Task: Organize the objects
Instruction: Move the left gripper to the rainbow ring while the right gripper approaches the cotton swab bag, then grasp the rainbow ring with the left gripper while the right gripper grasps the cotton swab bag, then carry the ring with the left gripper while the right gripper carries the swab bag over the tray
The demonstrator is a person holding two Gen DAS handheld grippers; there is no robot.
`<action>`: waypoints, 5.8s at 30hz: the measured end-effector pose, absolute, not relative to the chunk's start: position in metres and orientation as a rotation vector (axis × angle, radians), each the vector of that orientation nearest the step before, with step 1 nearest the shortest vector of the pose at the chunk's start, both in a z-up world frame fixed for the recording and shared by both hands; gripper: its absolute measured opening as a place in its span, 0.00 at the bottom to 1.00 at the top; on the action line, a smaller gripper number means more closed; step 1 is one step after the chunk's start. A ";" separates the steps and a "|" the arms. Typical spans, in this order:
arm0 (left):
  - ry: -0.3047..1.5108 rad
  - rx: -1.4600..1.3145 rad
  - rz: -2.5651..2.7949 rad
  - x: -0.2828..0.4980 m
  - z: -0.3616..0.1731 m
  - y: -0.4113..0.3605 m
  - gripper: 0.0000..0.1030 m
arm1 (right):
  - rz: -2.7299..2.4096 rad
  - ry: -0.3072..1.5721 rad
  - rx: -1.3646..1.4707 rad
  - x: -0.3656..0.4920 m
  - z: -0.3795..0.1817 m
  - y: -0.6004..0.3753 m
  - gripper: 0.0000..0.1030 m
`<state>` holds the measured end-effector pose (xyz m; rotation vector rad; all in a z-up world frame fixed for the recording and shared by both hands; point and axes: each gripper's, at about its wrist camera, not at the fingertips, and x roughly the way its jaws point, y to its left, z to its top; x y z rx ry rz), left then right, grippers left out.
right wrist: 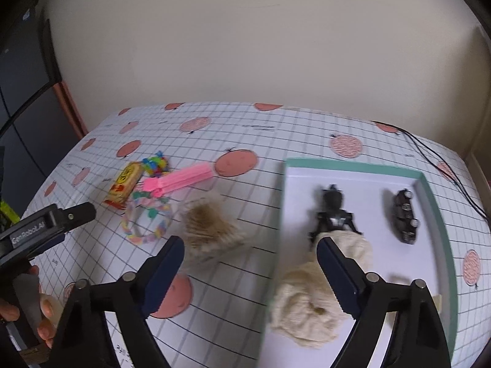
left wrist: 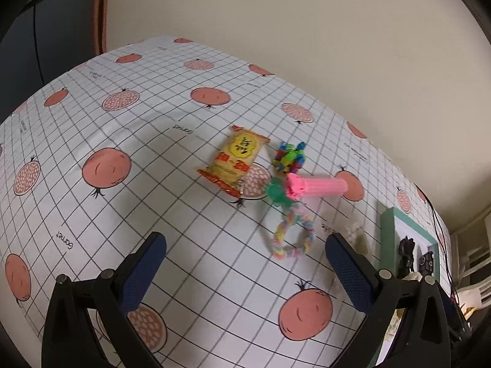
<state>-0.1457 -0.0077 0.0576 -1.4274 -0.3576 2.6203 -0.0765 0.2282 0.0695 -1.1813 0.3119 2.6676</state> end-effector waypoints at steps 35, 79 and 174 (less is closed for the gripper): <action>-0.191 -1.404 2.557 -0.172 0.024 0.034 0.65 | 2.648 0.320 -1.354 -0.139 0.020 0.213 0.76; -0.209 -1.363 2.525 -0.164 0.034 0.036 0.08 | 2.650 0.425 -1.409 -0.130 0.019 0.211 0.46; -0.173 -1.136 2.409 -0.061 0.095 0.144 0.08 | 2.667 0.564 -0.962 0.018 0.123 0.335 0.06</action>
